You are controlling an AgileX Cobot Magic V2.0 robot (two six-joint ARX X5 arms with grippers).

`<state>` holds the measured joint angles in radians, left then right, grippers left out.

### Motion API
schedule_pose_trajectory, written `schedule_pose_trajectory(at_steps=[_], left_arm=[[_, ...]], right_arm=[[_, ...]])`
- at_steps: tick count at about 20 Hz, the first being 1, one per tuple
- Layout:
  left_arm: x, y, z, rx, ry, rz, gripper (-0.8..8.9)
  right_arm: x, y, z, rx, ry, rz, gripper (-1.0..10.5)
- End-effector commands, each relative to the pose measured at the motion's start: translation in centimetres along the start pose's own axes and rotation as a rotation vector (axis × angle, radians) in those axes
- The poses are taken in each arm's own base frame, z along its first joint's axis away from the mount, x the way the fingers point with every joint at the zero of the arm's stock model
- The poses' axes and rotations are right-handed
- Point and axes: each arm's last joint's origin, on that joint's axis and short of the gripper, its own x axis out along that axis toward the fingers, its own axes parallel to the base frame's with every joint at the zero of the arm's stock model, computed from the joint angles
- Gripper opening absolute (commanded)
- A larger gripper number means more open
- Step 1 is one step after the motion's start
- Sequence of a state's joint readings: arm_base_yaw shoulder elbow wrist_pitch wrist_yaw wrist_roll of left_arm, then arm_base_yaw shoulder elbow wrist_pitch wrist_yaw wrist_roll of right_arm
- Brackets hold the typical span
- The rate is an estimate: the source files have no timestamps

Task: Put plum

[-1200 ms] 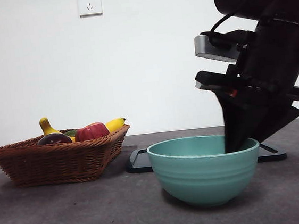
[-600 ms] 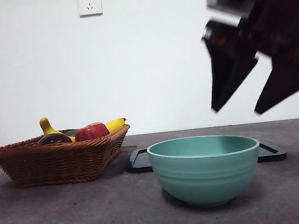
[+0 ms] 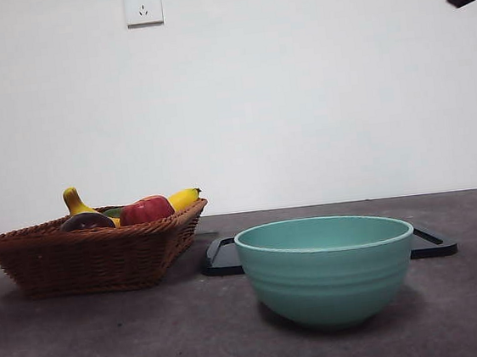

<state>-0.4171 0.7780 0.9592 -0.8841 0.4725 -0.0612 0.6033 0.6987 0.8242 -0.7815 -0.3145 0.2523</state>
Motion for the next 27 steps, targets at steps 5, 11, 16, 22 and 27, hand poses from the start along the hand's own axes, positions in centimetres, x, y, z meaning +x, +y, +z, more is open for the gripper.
schedule_pose_trajectory(at_steps=[5,11,16,22,27], left_arm=[[-0.1,-0.14,0.16,0.016,0.007,-0.007,3.97],[-0.1,-0.14,0.07,0.012,0.015,-0.006,3.91],[-0.1,-0.14,0.08,0.012,0.014,-0.006,0.04],[-0.1,-0.14,0.12,0.014,0.011,-0.007,0.07],[-0.1,-0.14,0.14,0.016,0.008,-0.007,0.07]], right_arm=[[-0.41,0.2,-0.48,0.009,0.053,0.014,4.1],[-0.41,0.2,-0.48,0.008,0.053,0.014,3.8],[-0.41,0.2,-0.48,0.008,0.053,0.013,0.1],[-0.4,0.22,-0.38,0.004,0.043,0.016,0.1],[-0.4,0.23,-0.34,0.002,0.039,0.017,0.1]])
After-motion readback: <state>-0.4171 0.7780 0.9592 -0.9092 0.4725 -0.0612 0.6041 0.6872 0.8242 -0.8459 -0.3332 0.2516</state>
